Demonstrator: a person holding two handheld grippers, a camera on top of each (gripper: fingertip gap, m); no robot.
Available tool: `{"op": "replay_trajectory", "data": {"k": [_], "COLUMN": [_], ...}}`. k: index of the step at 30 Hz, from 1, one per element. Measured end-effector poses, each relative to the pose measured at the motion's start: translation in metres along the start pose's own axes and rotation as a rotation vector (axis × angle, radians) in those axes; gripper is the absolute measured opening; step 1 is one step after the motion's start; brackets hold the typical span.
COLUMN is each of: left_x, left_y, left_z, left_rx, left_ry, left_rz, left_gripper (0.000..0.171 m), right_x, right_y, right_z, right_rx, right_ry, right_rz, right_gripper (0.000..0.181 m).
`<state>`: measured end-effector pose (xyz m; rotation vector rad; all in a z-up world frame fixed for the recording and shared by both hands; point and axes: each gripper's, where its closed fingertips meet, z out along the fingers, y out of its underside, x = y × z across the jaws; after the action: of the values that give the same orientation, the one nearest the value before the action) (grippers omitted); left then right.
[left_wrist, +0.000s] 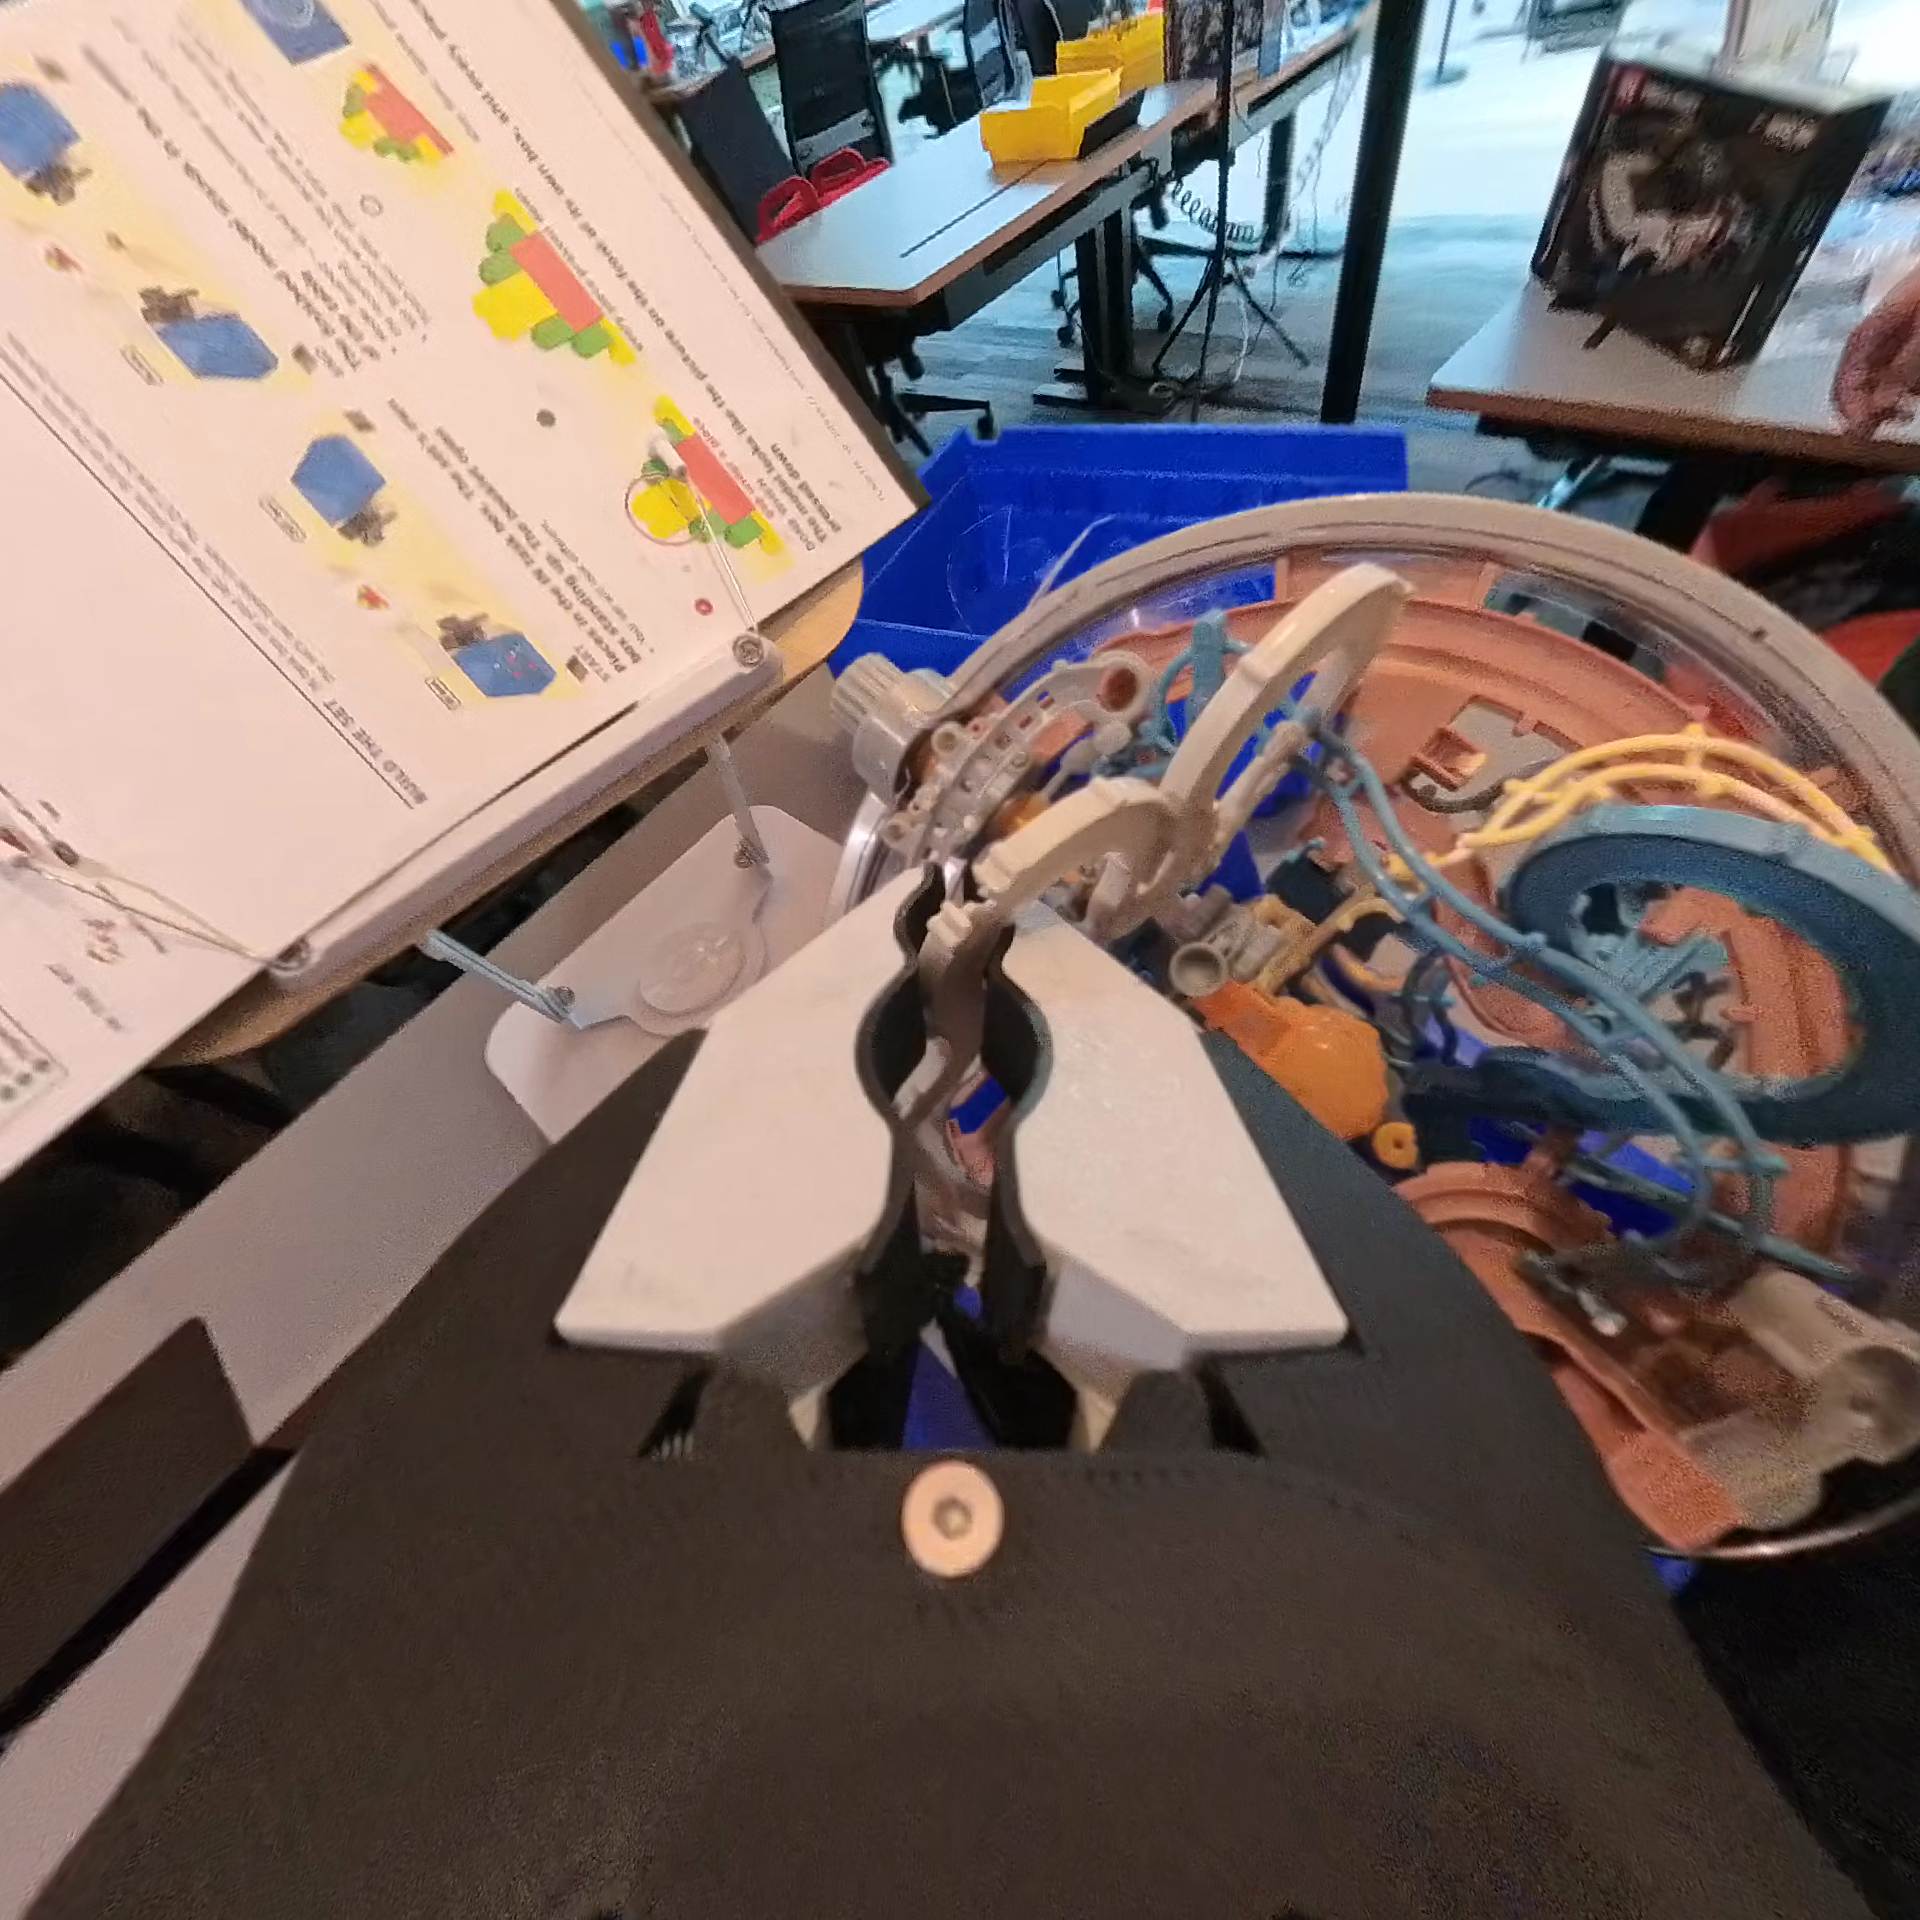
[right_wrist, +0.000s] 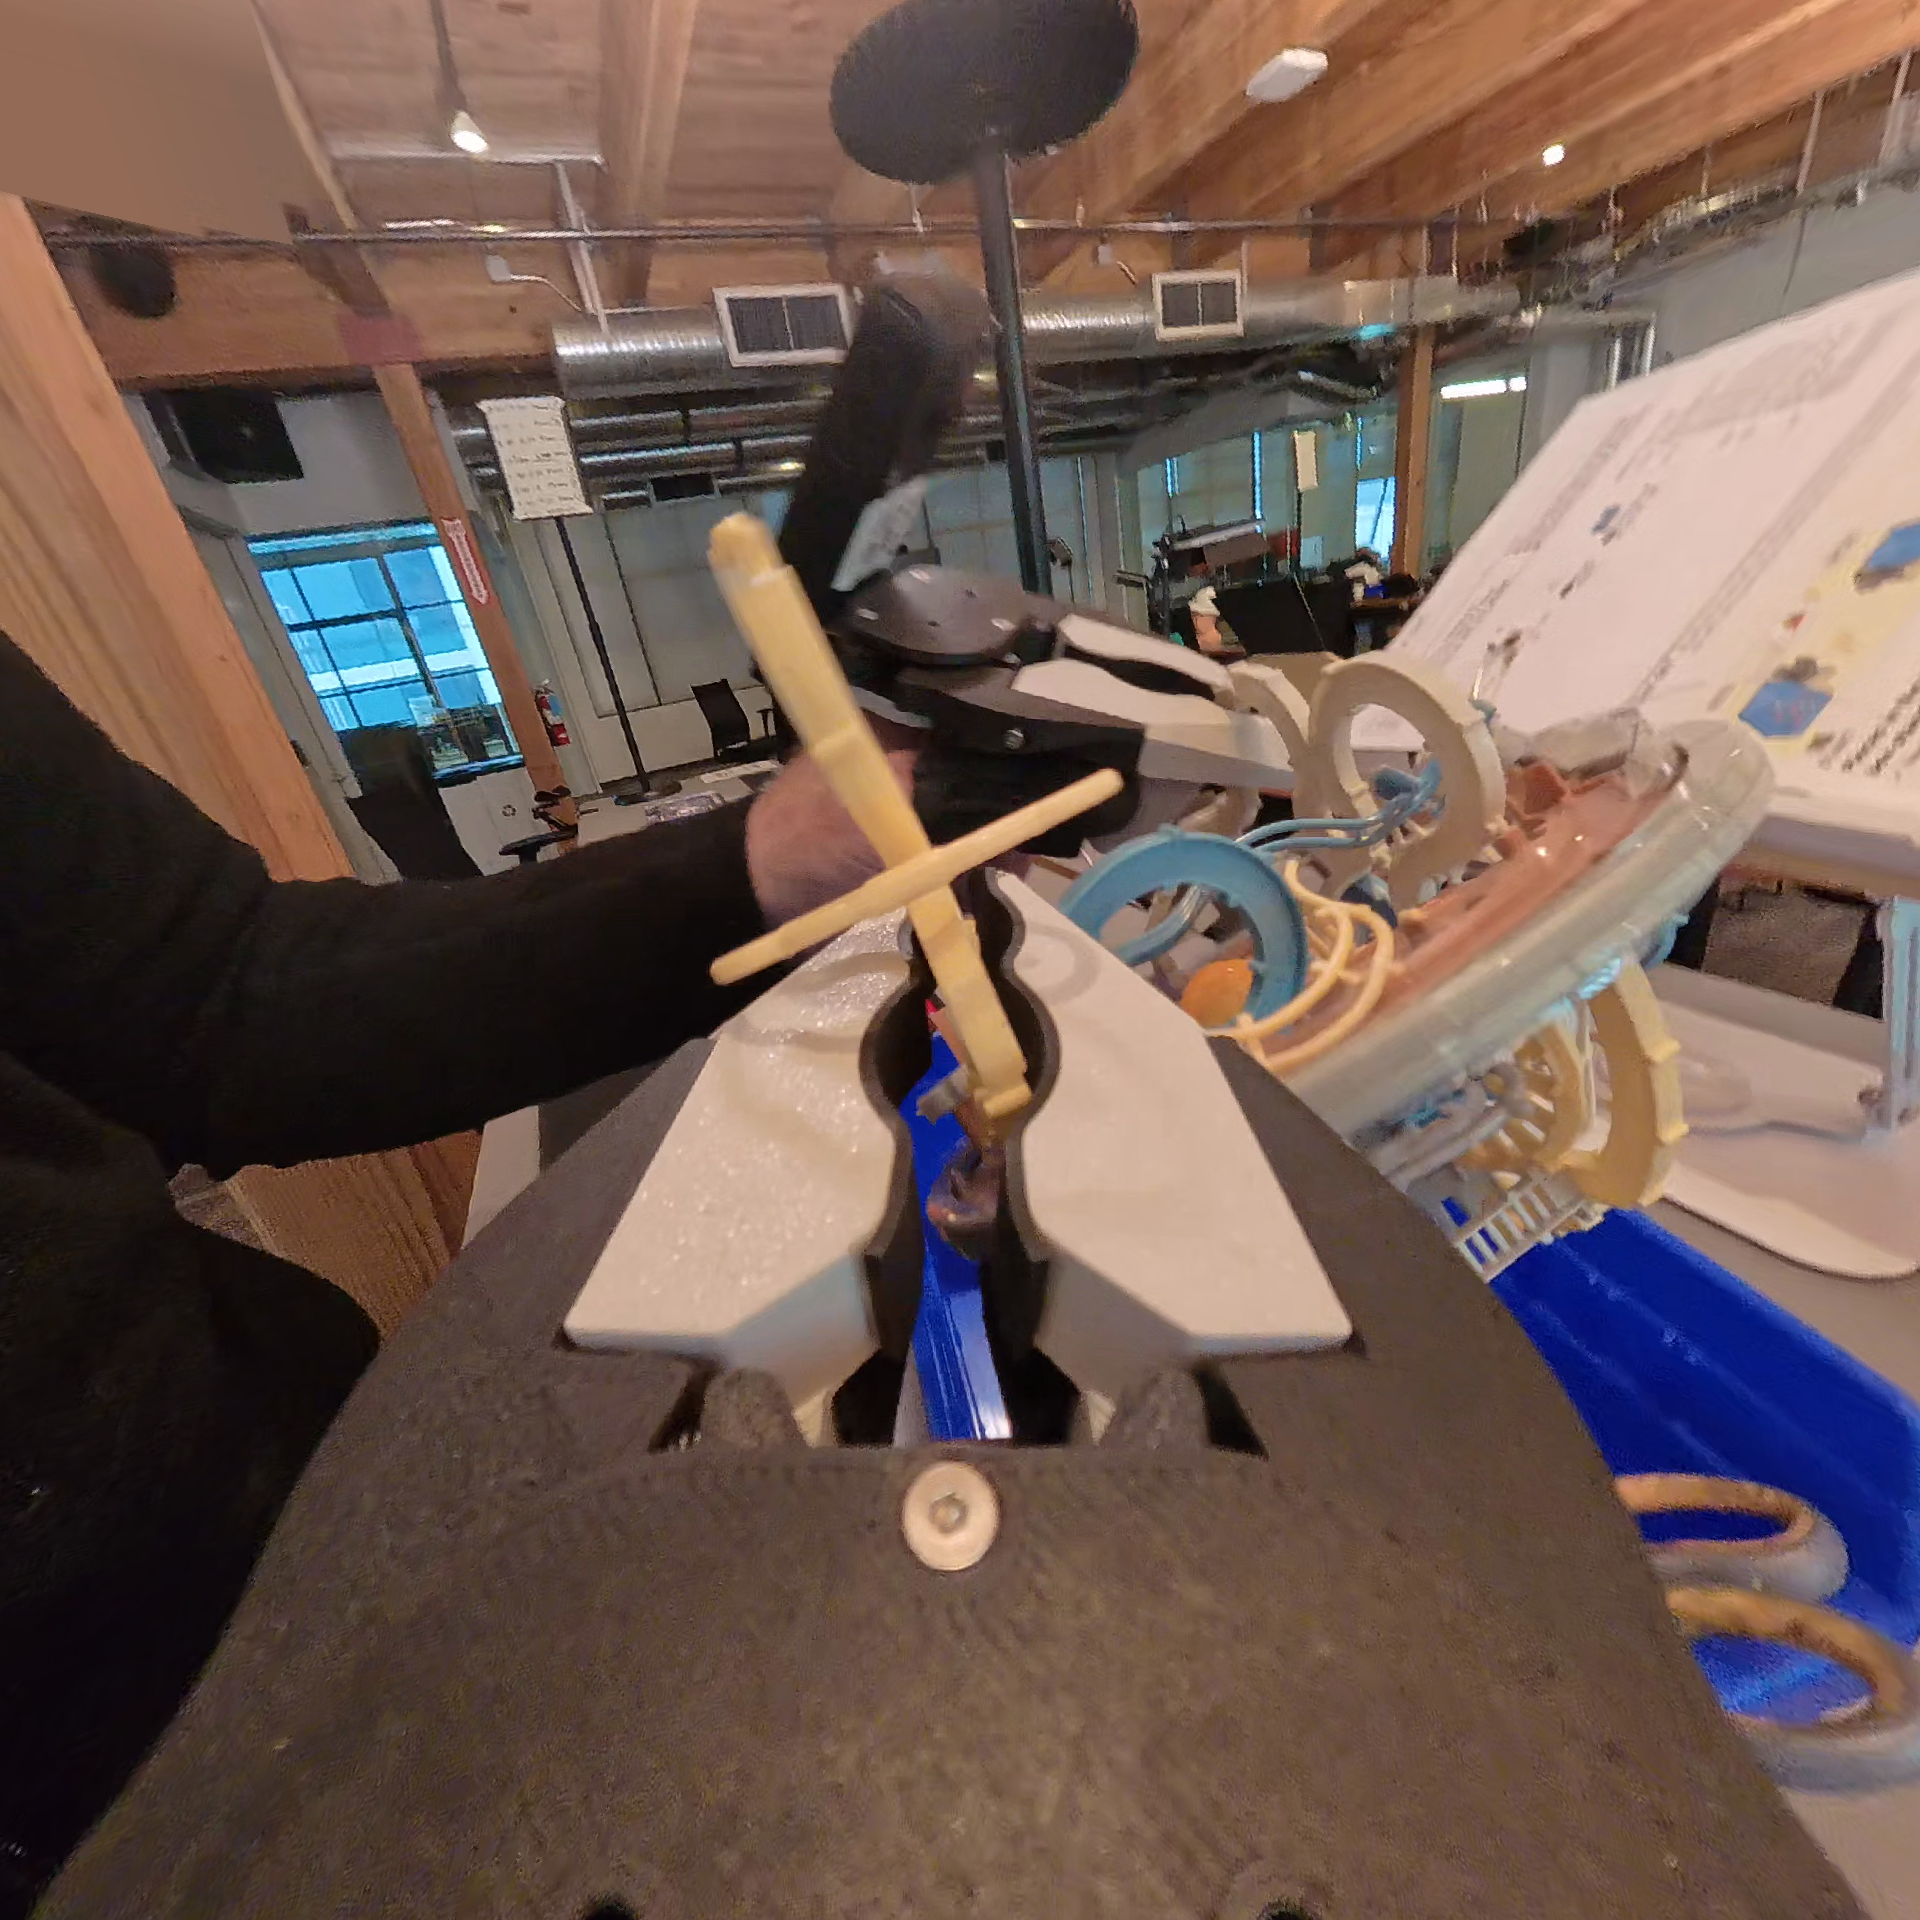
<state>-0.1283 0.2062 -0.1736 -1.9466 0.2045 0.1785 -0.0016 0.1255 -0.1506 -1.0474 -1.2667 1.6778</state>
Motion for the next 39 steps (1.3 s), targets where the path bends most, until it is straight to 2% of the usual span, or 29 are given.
{"op": "replay_trajectory", "data": {"k": [3,6,8,11,17,20,24,29,31,33,35,37,39], "left_x": [0.008,0.011,0.012,0.010,0.023,0.033,0.032,0.020,0.006,-0.008,-0.008,0.001,-0.003], "left_y": [-0.004,-0.005,-0.001,0.003,0.021,0.031,0.043,0.054,0.061,0.059,0.062,0.064,0.067], "left_z": [-0.007,-0.013,-0.011,-0.011,-0.012,-0.013,-0.011,-0.018,-0.018,-0.021,-0.019,-0.012,-0.004], "left_rx": [-0.002,0.016,0.010,0.043,0.011,0.007,-0.030,-0.004,0.004,0.040,-0.004,-0.032,-0.047], "left_ry": [-0.050,0.031,0.008,0.064,0.074,0.071,0.046,0.066,0.020,0.035,0.005,0.033,0.004], "left_rz": [0.107,0.000,0.026,-0.091,-0.098,-0.113,-0.094,-0.227,-0.266,-0.386,-0.292,-0.311,-0.304], "left_gripper": [0.001,0.000,0.000,0.000,0.000,0.000,0.000,0.000,0.000,0.000,0.000,0.000,0.000], "right_x": [0.013,0.035,0.036,0.040,0.066,0.092,0.088,0.100,0.106,0.103,0.090,0.083,0.080], "right_y": [0.000,-0.011,-0.014,-0.023,-0.007,-0.003,0.016,0.012,0.018,0.021,0.030,0.043,0.049], "right_z": [-0.008,-0.030,-0.031,-0.037,-0.045,-0.064,-0.046,-0.064,-0.075,-0.082,-0.074,-0.063,-0.058], "right_rx": [0.041,0.150,0.168,0.244,0.328,0.417,0.265,0.288,0.305,0.296,0.235,0.146,0.119], "right_ry": [0.030,0.048,0.044,0.045,0.128,0.192,0.193,0.261,0.303,0.312,0.298,0.307,0.261], "right_rz": [0.082,0.187,0.206,0.276,0.479,0.587,0.563,0.562,0.589,0.570,0.548,0.523,0.590], "right_gripper": [0.003,0.004,0.004,0.004,0.000,0.000,0.000,0.000,0.000,0.000,0.000,0.000,0.000]}}
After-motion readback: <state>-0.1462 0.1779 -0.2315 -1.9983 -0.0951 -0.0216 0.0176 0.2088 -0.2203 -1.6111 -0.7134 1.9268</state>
